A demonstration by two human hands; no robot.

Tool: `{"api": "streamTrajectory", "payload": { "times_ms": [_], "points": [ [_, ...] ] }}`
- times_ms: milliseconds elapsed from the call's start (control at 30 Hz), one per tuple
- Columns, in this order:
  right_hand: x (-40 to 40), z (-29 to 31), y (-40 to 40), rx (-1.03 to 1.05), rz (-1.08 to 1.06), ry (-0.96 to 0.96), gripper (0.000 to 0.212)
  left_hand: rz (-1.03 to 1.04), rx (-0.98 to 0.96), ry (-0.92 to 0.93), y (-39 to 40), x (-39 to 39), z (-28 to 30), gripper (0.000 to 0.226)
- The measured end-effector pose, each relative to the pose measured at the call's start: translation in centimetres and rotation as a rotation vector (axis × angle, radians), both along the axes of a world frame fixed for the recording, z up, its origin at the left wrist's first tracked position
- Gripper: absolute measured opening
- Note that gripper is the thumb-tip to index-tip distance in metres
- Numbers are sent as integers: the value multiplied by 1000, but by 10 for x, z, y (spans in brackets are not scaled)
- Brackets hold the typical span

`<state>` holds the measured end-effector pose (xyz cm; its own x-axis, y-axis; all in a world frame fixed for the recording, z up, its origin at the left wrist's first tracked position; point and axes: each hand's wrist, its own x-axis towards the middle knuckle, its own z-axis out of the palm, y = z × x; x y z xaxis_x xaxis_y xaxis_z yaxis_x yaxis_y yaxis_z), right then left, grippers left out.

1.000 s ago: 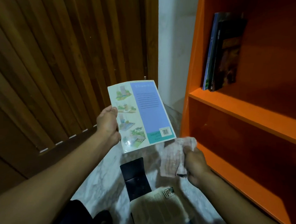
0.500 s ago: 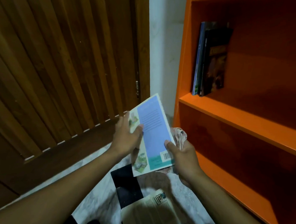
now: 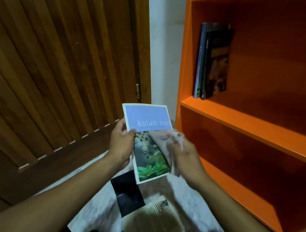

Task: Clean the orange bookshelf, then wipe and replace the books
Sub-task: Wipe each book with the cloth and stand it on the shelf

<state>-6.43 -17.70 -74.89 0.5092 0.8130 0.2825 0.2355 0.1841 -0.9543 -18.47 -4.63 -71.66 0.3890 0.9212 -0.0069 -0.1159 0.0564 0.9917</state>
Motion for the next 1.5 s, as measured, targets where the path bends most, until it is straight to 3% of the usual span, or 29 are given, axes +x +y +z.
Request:
{"api": "streamTrajectory", "payload": {
  "times_ms": [67,167,233,300,367,467,733,867,967,1133,1200,1300,1500],
  "points": [
    [18,6,1,-9,-195,374,21,-75,28,23,2,-7,3,35],
    [44,19,-4,65,-398,619,25,-180,77,95,8,-14,1,37],
    [53,26,-8,146,-481,505,31,-262,110,133,9,-17,-3,38],
    [56,29,-9,174,-523,222,31,-333,114,139,5,-17,-4,38],
    [54,25,-9,135,-443,-74,29,-379,99,101,1,-15,-4,39],
    [42,-3,-1,6,-280,-327,35,-386,50,16,-5,-8,4,38],
    [-11,-43,-6,-192,136,-315,27,-31,-121,-17,33,-19,8,33],
    [-17,-47,-8,-315,252,-380,23,70,-8,112,47,-30,2,27],
    [-9,-34,-1,-293,205,-234,22,11,140,278,47,-35,-4,25],
    [16,-10,10,-55,-171,131,37,-182,304,446,33,-38,-9,24],
    [13,2,14,33,-243,115,33,-245,281,427,23,-36,-10,26],
    [-6,8,24,53,-261,-71,36,-323,183,351,4,-24,-9,26],
    [-43,-30,31,-58,-75,-174,48,-168,-201,-22,1,-4,8,27]
  ]
}}
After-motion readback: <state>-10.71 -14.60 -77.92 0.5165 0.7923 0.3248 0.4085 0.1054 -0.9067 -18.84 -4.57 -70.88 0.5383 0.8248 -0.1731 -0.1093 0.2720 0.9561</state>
